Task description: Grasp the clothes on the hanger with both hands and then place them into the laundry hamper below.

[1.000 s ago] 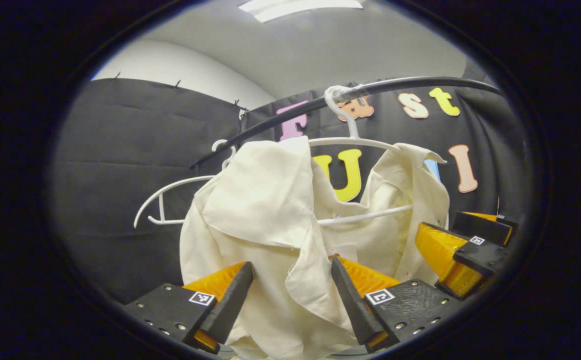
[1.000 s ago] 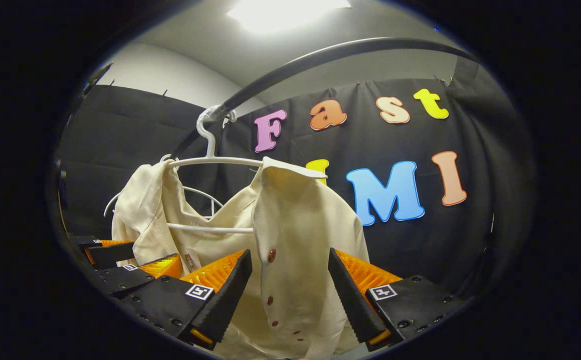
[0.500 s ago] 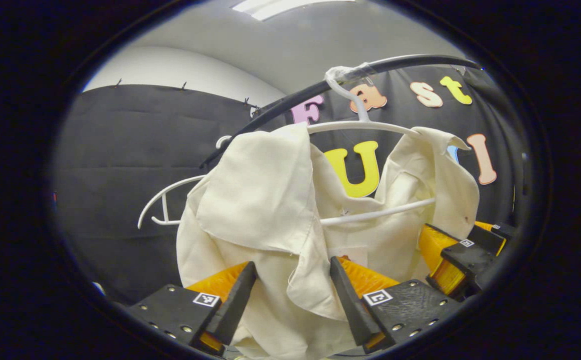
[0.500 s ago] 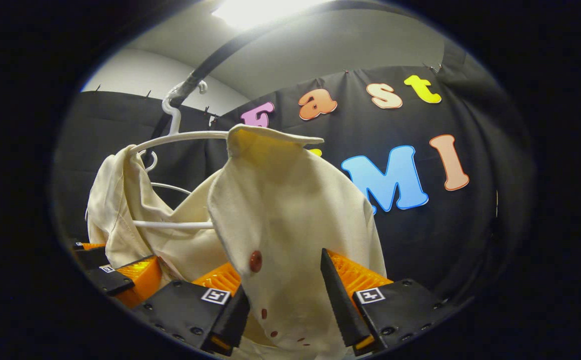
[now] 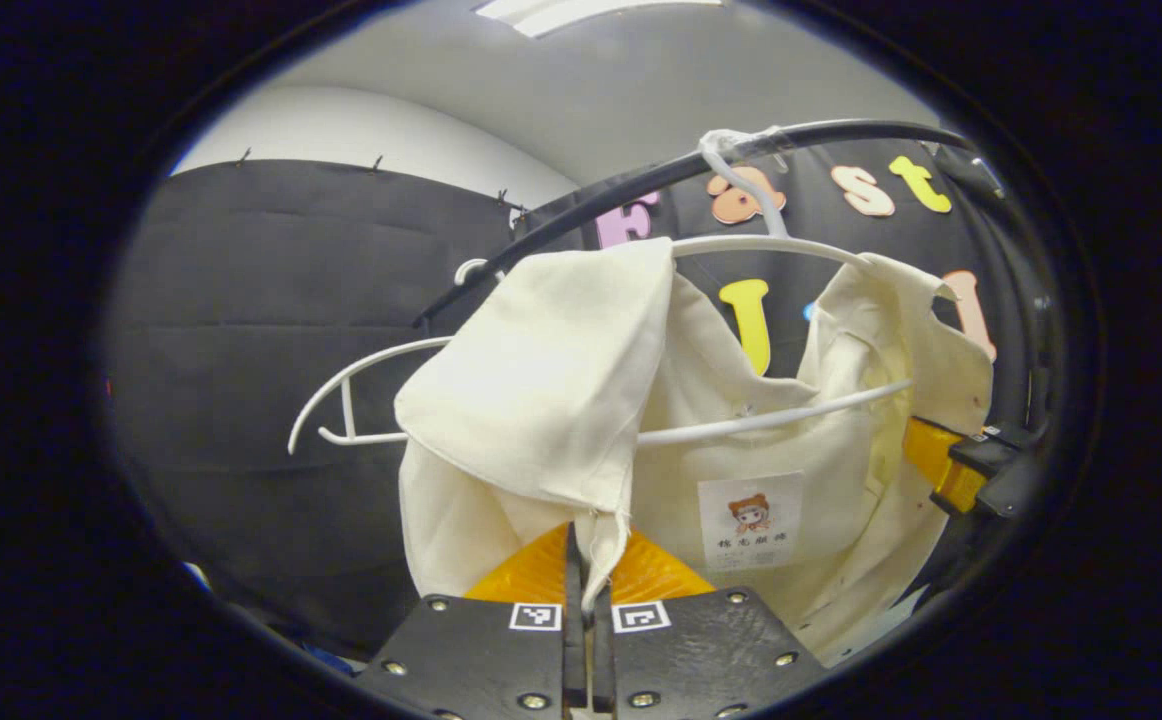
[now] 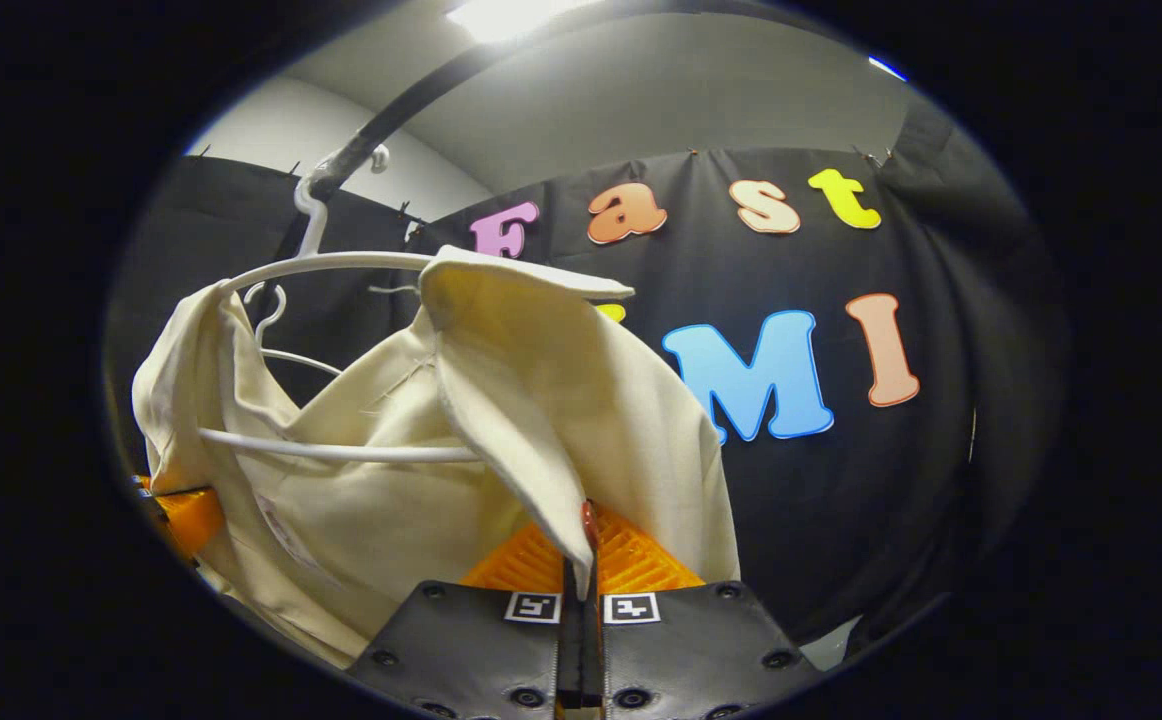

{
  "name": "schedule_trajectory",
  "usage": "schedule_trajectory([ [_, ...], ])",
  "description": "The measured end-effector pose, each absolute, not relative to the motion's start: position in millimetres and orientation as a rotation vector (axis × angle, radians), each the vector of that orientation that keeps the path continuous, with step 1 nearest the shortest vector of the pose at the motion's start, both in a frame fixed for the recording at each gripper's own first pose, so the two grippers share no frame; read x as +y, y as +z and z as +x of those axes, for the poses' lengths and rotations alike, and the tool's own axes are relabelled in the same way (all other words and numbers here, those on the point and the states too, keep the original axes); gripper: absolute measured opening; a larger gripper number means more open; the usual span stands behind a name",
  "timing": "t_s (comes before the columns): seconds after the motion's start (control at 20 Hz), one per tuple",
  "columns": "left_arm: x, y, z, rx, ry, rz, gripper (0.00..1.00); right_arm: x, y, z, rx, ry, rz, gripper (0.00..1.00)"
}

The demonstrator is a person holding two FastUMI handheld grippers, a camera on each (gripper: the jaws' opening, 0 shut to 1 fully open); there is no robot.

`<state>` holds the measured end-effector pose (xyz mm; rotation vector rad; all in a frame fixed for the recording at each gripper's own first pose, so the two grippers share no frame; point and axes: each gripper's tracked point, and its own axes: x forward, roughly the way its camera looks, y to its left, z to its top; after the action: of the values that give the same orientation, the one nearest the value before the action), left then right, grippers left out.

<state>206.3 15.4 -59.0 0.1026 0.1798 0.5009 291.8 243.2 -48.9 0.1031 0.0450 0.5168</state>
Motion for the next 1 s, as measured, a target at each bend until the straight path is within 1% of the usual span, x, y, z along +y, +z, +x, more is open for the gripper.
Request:
schedule_trajectory([
  [0.05,19,-58,206,0.166,0.507,0.104,0.06,235,-44,293,0.021,0.495,0.082,0.01],
  [0.1,21,-55,203,0.152,0.515,0.116,0.01,225,-37,297,-0.011,0.462,0.063,0.01],
  [0.15,26,-52,198,0.145,0.523,0.143,0.02,217,-30,298,-0.041,0.431,0.050,0.01],
  [0.2,30,-49,194,0.144,0.528,0.174,0.01,211,-25,300,-0.067,0.401,0.040,0.01],
  [0.5,55,-14,170,0.106,0.587,0.330,0.01,186,-10,318,-0.135,0.314,-0.027,0.01],
  [0.55,62,-6,163,0.095,0.597,0.368,0.01,180,-7,319,-0.150,0.296,-0.036,0.02],
  [0.65,70,9,151,0.075,0.615,0.418,0.01,170,-2,322,-0.175,0.267,-0.052,0.01],
  [0.7,73,13,148,0.070,0.618,0.427,0.02,165,2,324,-0.184,0.253,-0.053,0.01],
  [0.75,76,15,147,0.073,0.627,0.434,0.01,161,3,329,-0.189,0.240,-0.049,0.01],
  [0.95,88,29,150,0.079,0.652,0.440,0.01,141,10,349,-0.192,0.191,-0.026,0.01],
  [1.0,88,33,153,0.073,0.652,0.437,0.01,140,8,352,-0.177,0.194,-0.016,0.02],
])
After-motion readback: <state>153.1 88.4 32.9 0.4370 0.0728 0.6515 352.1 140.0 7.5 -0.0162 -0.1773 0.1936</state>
